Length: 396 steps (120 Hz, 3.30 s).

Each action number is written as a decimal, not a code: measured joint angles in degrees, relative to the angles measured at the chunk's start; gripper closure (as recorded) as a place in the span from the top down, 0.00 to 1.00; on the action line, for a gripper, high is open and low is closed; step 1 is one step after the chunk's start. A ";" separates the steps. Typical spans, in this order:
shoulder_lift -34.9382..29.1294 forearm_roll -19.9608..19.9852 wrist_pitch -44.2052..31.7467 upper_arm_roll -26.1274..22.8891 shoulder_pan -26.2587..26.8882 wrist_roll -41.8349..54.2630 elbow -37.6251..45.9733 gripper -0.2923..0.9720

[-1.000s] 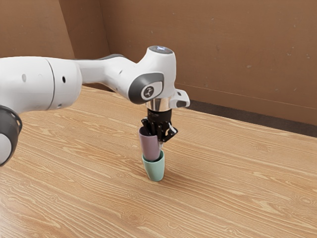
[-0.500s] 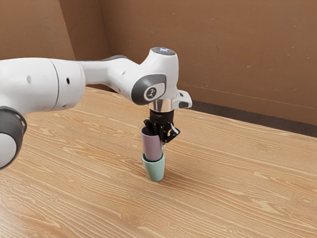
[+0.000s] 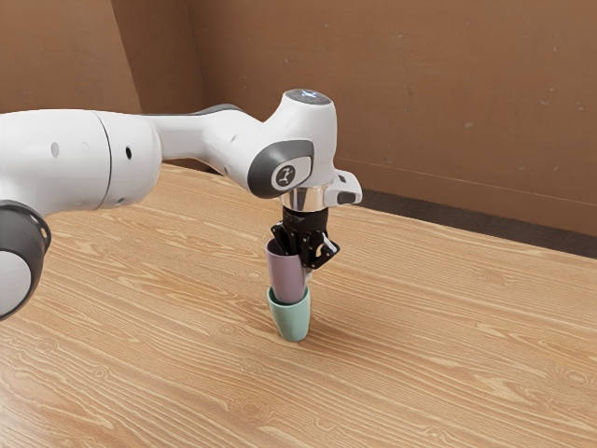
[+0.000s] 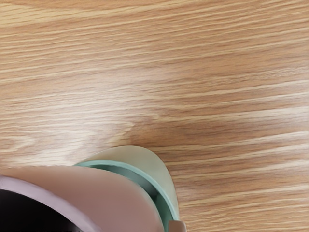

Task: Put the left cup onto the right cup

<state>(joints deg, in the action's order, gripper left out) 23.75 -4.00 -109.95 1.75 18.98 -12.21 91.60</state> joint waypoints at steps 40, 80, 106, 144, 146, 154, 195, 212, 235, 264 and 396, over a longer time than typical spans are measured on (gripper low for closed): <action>0.08 0.60 -0.03 0.01 0.09 -0.07 0.01 0.62; 0.09 0.58 -0.04 0.18 0.00 -0.28 0.01 0.72; -0.21 0.59 0.11 0.17 0.01 -0.33 0.00 0.74; -2.99 0.64 0.84 0.18 0.18 -0.38 0.00 0.75; -3.34 0.62 0.90 0.19 0.19 -0.39 0.01 0.75; -4.72 0.57 1.29 0.19 0.31 -0.44 0.01 0.75; -16.20 0.49 6.42 0.19 0.01 0.83 1.60 0.75; -22.01 0.53 11.26 -0.33 -0.35 2.42 0.94 0.75; -23.85 0.52 19.14 -0.12 0.45 4.51 -5.56 0.75; -23.92 0.49 24.10 0.09 1.39 6.29 -6.49 0.75; -23.92 0.48 26.28 0.10 3.99 9.33 -6.50 0.75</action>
<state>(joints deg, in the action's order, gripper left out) -0.17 -3.51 -83.68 1.84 22.98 -2.88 85.10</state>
